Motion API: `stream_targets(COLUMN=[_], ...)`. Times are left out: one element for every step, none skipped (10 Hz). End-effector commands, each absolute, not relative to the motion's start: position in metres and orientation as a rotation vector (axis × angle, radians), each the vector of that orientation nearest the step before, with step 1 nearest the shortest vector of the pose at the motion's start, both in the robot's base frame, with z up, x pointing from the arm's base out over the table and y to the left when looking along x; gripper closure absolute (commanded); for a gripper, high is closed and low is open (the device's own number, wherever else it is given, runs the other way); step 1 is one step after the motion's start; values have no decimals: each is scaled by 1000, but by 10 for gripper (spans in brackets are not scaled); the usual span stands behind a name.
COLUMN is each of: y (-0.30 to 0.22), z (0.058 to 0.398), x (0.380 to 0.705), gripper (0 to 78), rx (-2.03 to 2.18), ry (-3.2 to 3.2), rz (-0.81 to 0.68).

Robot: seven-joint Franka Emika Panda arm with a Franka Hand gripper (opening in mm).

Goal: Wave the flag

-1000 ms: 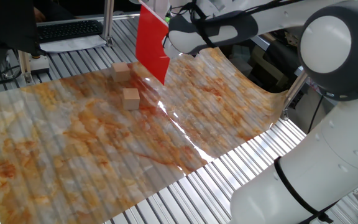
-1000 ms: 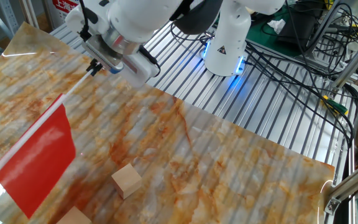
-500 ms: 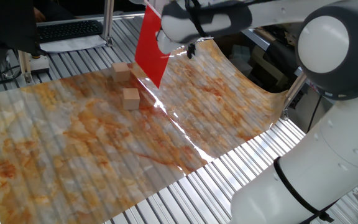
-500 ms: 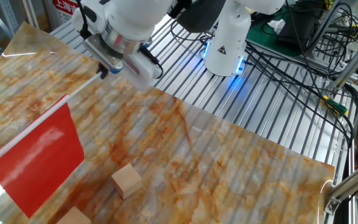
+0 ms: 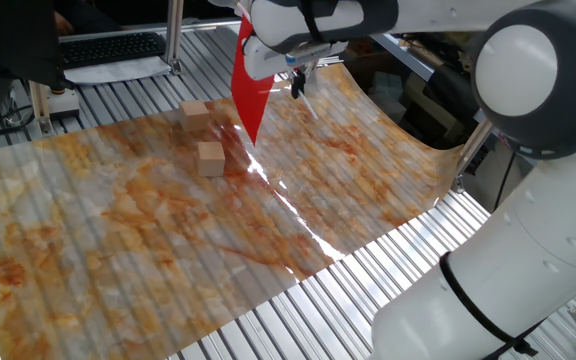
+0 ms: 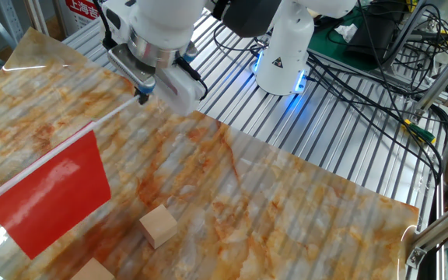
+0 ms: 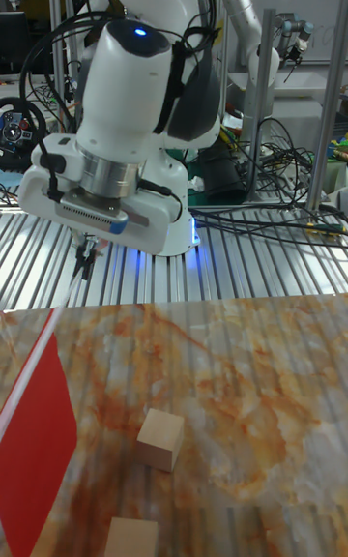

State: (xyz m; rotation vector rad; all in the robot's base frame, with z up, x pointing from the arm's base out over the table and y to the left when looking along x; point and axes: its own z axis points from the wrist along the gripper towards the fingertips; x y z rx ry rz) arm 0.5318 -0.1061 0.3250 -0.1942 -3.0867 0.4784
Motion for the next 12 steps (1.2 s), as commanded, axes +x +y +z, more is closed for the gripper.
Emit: stream_targets(y=[5, 6, 6, 4, -2, -9, -12, -22, -27, -34, -44, -55], z=[330, 330, 329, 328, 327, 326, 325, 316, 310, 306, 301, 298], x=[530, 531, 533, 536, 541, 547, 549, 559, 565, 569, 573, 578], gripper=[764, 764, 764, 764, 764, 764, 764, 764, 764, 764, 764, 764], rx=[-918, -915, -907, -868, -750, -605, -563, -440, -427, -411, -378, -322], ry=[-2920, -2924, -2939, -2974, -3022, -3058, -3062, -3081, -3083, -3085, -3088, -3089], rz=[-602, -598, -569, -492, -328, -142, -80, 83, 94, 94, 96, 124])
